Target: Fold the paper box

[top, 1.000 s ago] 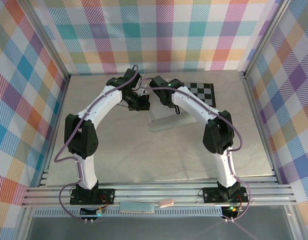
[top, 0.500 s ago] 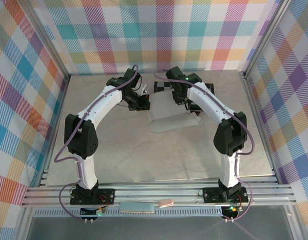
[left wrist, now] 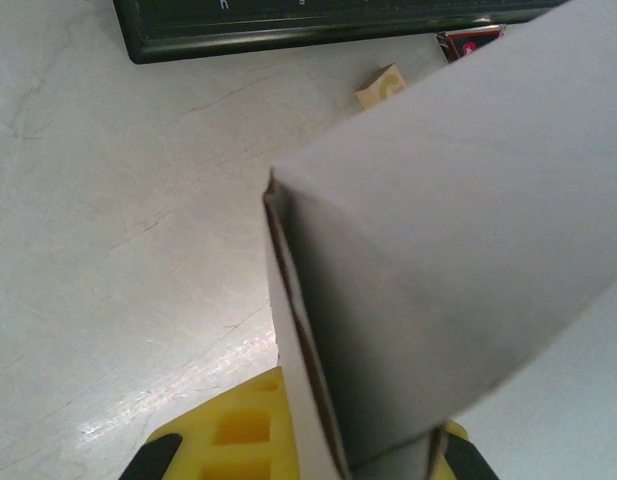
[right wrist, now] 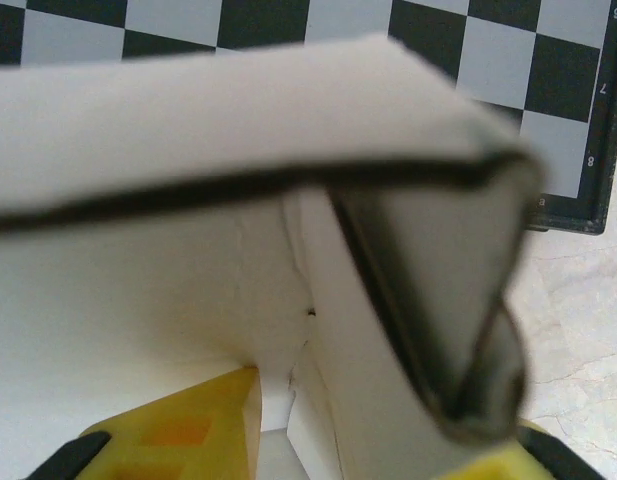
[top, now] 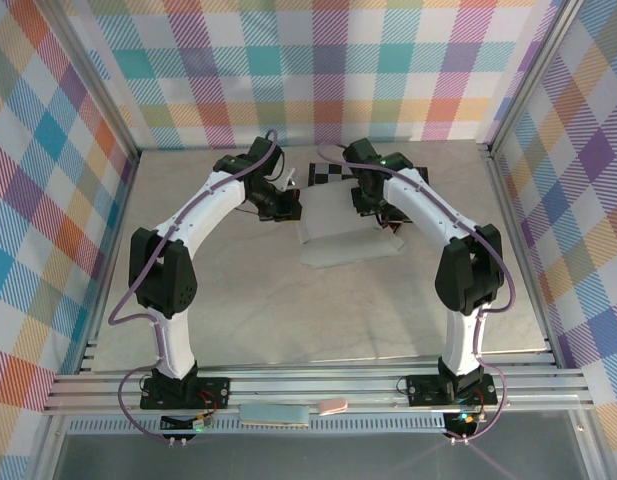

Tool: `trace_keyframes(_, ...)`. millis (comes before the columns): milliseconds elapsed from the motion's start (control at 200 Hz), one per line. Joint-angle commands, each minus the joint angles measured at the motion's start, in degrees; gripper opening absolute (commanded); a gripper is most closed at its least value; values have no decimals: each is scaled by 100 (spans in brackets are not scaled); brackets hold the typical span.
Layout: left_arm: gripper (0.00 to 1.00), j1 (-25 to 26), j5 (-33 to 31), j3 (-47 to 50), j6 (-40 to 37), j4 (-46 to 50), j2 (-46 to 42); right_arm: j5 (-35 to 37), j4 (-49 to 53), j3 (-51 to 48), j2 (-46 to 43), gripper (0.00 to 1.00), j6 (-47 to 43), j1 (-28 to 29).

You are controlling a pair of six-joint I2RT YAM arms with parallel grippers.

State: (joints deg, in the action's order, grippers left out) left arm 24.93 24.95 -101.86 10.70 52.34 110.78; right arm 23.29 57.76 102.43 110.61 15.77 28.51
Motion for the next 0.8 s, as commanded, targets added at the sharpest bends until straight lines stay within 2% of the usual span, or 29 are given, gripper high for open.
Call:
trace_keyframes(0, 0, 65, 215, -88, 20, -42, -250, -133, -177, -173, -359, 31, 125, -81)
trace_keyframes(370, 0, 60, 230, -97, 2, -30, -241, -628, -456, -303, -533, 30, -27, -385)
trace_keyframes(625, 0, 65, 221, -120, -9, -6, -241, -530, -390, -225, -389, 13, -1, -395)
trace_keyframes(795, 0, 65, 206, -119, 2, -13, -241, 288, -87, -73, -271, 3, 116, -271)
